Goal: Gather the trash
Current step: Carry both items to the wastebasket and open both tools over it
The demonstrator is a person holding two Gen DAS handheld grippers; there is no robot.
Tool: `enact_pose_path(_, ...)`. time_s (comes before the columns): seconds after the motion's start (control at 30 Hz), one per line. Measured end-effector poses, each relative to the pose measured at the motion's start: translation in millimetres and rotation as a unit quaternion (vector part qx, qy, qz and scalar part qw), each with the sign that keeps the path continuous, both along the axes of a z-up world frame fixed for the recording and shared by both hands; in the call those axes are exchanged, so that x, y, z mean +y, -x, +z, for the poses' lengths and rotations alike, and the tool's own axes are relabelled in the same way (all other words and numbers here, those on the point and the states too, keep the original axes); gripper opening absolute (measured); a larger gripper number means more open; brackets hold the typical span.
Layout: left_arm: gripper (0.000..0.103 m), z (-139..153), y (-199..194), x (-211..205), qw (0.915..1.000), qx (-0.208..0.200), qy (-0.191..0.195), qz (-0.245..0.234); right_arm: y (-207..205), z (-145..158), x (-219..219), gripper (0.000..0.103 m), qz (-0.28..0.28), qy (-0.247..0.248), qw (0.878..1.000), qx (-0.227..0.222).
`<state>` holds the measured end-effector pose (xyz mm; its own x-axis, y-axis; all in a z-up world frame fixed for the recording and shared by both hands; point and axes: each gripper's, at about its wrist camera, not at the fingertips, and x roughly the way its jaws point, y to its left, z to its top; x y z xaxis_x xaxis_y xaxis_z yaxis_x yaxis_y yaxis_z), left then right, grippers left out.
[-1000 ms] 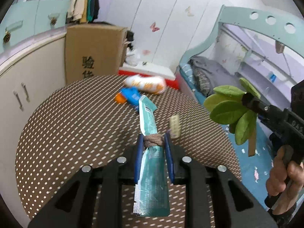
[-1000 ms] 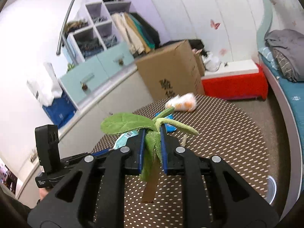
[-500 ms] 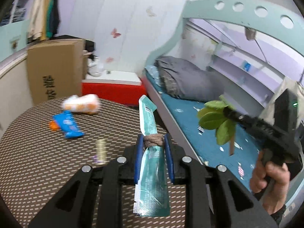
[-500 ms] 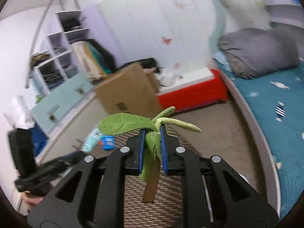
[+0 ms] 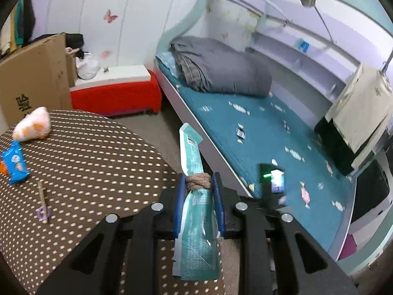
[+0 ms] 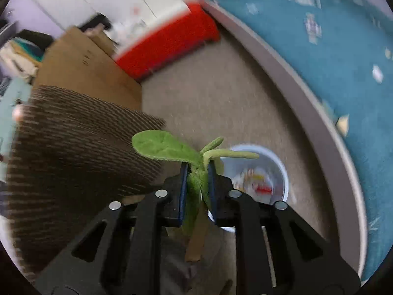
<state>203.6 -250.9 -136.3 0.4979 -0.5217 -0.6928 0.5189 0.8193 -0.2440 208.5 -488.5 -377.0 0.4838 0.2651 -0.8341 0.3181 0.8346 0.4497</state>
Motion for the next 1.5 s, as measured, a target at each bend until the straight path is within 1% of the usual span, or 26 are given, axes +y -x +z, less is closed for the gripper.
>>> enact_pose_path(0.03, 0.022, -2, -2, -5, 1.0, 0.002, -0.004, -0.004, -1, -12, -3, 0.035, -0.002, -0.012, 1.0, 0.009)
enact_pose_path(0.07, 0.022, -6, -4, -12, 0.9999, 0.005, -0.009, -0.009, -4, -24, -7, 0.053, -0.006, -0.026, 0.999, 0.019)
enact_pose_path(0.1, 0.022, -8, -6, -17, 0.9998, 0.008, -0.012, -0.012, -4, -32, -10, 0.079, -0.016, -0.029, 0.999, 0.021)
enact_pose_path(0.13, 0.022, -12, -9, -24, 0.9997, 0.013, -0.015, -0.017, -4, -35, -13, 0.08, -0.023, -0.028, 0.999, 0.02)
enact_pose_path(0.2, 0.022, -19, -16, -39, 0.9991, 0.024, -0.023, -0.027, 1, -37, -22, 0.08, -0.037, -0.041, 0.998, 0.02)
enact_pose_path(0.27, 0.022, -25, -21, -50, 0.9985, 0.034, -0.028, -0.034, 7, -30, -30, 0.084, -0.051, -0.042, 0.998, 0.006)
enact_pose_path(0.33, 0.022, -33, -25, -65, 0.9975, 0.046, -0.034, -0.042, 15, -17, -41, 0.086, -0.064, -0.043, 0.997, -0.014)
enact_pose_path(0.47, 0.022, -54, -33, -96, 0.9941, 0.071, -0.055, -0.06, 31, 23, -61, 0.089, -0.087, -0.033, 0.994, -0.062)
enact_pose_path(0.5, 0.022, -63, -36, -106, 0.9925, 0.084, -0.062, -0.064, 35, 33, -65, 0.089, -0.091, -0.031, 0.993, -0.074)
enact_pose_path(0.57, 0.022, -74, -40, -117, 0.9901, 0.098, -0.072, -0.071, 37, 49, -72, 0.09, -0.098, -0.026, 0.99, -0.093)
enact_pose_path(0.6, 0.022, -83, -43, -127, 0.9878, 0.108, -0.083, -0.075, 40, 57, -76, 0.091, -0.103, -0.024, 0.989, -0.102)
enact_pose_path(0.7, 0.023, -100, -51, -141, 0.9832, 0.129, -0.101, -0.08, 44, 75, -85, 0.092, -0.111, -0.019, 0.986, -0.12)
enact_pose_path(0.73, 0.032, -105, -55, -144, 0.9821, 0.135, -0.105, -0.079, 45, 79, -87, 0.092, -0.112, -0.017, 0.986, -0.123)
enact_pose_path(0.77, 0.045, -110, -59, -147, 0.9809, 0.141, -0.107, -0.08, 46, 83, -88, 0.093, -0.113, -0.014, 0.986, -0.126)
enact_pose_path(0.8, 0.074, -113, -63, -149, 0.9793, 0.152, -0.108, -0.078, 47, 87, -89, 0.094, -0.112, -0.01, 0.985, -0.128)
enact_pose_path(0.83, 0.085, -111, -64, -149, 0.9805, 0.15, -0.104, -0.072, 49, 89, -89, 0.095, -0.111, -0.009, 0.985, -0.129)
enact_pose_path(0.87, 0.087, -107, -65, -146, 0.9837, 0.138, -0.097, -0.063, 49, 91, -90, 0.096, -0.111, -0.009, 0.985, -0.13)
enact_pose_path(0.9, 0.089, -101, -66, -144, 0.9861, 0.123, -0.098, -0.054, 50, 93, -89, 0.097, -0.111, -0.008, 0.985, -0.131)
enact_pose_path(1.0, 0.089, -90, -63, -135, 0.9881, 0.122, -0.075, -0.055, 52, 98, -84, 0.097, -0.115, -0.003, 0.985, -0.13)
enact_pose_path(1.03, 0.09, -88, -60, -135, 0.9889, 0.116, -0.077, -0.051, 53, 99, -81, 0.097, -0.117, 0.0, 0.985, -0.129)
enact_pose_path(1.13, 0.093, -73, -49, -128, 0.992, 0.089, -0.074, -0.051, 56, 111, -71, 0.097, -0.114, 0.028, 0.984, -0.131)
enact_pose_path(1.23, 0.093, -58, -36, -119, 0.9948, 0.063, -0.062, -0.05, 57, 123, -62, 0.097, -0.107, 0.037, 0.984, -0.135)
enact_pose_path(1.4, 0.093, -35, -20, -96, 0.9978, 0.031, -0.047, -0.036, 65, 158, -39, 0.097, -0.095, 0.06, 0.982, -0.153)
enact_pose_path(1.5, 0.094, -20, -9, -74, 0.9987, -0.005, -0.047, -0.019, 68, 179, -18, 0.097, -0.083, 0.083, 0.98, -0.16)
